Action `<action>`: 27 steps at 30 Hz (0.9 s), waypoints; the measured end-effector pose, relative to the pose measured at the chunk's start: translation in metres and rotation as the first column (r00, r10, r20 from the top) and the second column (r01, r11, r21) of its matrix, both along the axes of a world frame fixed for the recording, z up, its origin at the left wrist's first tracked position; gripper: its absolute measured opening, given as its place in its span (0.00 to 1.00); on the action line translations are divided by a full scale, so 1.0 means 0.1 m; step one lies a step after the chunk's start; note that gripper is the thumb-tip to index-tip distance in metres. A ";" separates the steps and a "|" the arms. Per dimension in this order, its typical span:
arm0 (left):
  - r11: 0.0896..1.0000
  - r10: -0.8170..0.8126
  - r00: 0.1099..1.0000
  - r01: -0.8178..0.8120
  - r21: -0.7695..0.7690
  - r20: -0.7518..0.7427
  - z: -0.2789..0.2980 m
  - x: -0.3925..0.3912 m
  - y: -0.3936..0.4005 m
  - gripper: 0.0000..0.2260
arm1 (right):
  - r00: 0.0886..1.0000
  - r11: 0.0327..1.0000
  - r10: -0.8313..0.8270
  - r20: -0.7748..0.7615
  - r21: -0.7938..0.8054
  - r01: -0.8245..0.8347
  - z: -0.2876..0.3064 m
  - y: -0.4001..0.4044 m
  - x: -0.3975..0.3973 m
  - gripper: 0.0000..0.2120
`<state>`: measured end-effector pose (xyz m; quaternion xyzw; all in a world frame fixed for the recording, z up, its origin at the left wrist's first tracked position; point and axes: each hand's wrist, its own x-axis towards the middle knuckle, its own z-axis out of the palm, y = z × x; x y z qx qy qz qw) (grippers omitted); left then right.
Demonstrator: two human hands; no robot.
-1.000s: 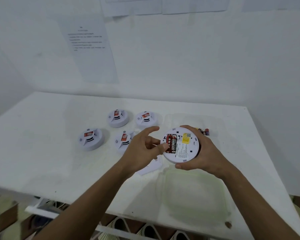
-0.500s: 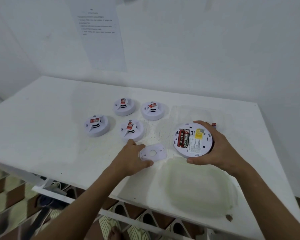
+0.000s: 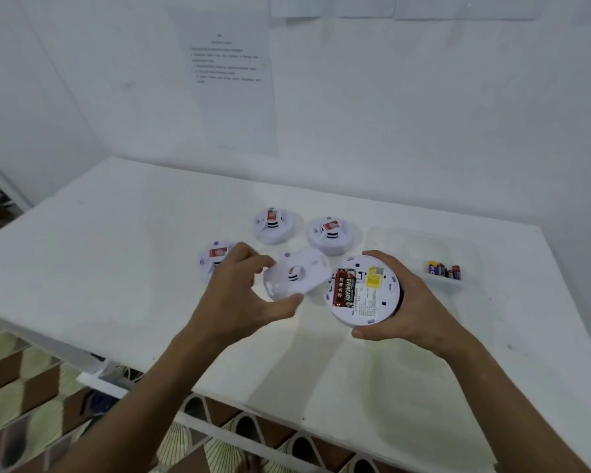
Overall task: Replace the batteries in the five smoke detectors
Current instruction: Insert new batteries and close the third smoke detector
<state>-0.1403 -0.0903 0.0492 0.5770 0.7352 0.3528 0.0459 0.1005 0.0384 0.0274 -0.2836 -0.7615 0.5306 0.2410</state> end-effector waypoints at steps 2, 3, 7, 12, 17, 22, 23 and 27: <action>0.992 -0.122 0.992 0.122 0.018 0.033 0.14 -0.05 0.03 0.25 | 1.000 1.000 0.021 -0.005 0.010 -0.021 0.05 -0.03 -0.21 0.47; 0.983 -0.182 0.982 0.182 0.003 0.047 0.19 -0.06 0.05 0.24 | 1.000 1.000 0.026 -0.007 0.016 -0.026 0.07 -0.04 -0.32 0.47; 0.957 -0.285 0.957 0.288 -0.041 0.051 0.29 -0.23 0.14 0.21 | 1.000 0.999 0.028 -0.003 0.030 -0.028 0.14 -0.09 -0.68 0.48; 0.949 -0.297 0.949 0.305 -0.077 0.105 0.21 -0.58 0.22 0.27 | 1.000 1.000 0.013 -0.010 0.026 -0.013 0.19 -0.14 -0.99 0.46; 0.934 -0.313 0.944 0.326 -0.147 0.104 0.20 -0.87 0.24 0.33 | 1.000 0.999 -0.015 -0.004 0.036 0.015 0.20 -0.17 -1.25 0.46; 0.906 -0.332 0.908 0.383 -0.182 0.256 0.23 -1.14 0.23 0.32 | 1.000 0.998 -0.028 -0.010 0.049 0.029 0.20 -0.20 -1.53 0.45; 0.901 -0.320 0.891 0.391 -0.188 0.320 0.24 -1.20 0.22 0.31 | 0.999 0.998 -0.033 -0.012 0.051 0.033 0.20 -0.21 -1.58 0.44; 0.849 -0.312 0.817 0.468 -0.243 0.485 0.25 -1.45 0.25 0.30 | 0.998 0.998 -0.053 -0.028 0.037 0.054 0.16 -0.26 -1.75 0.44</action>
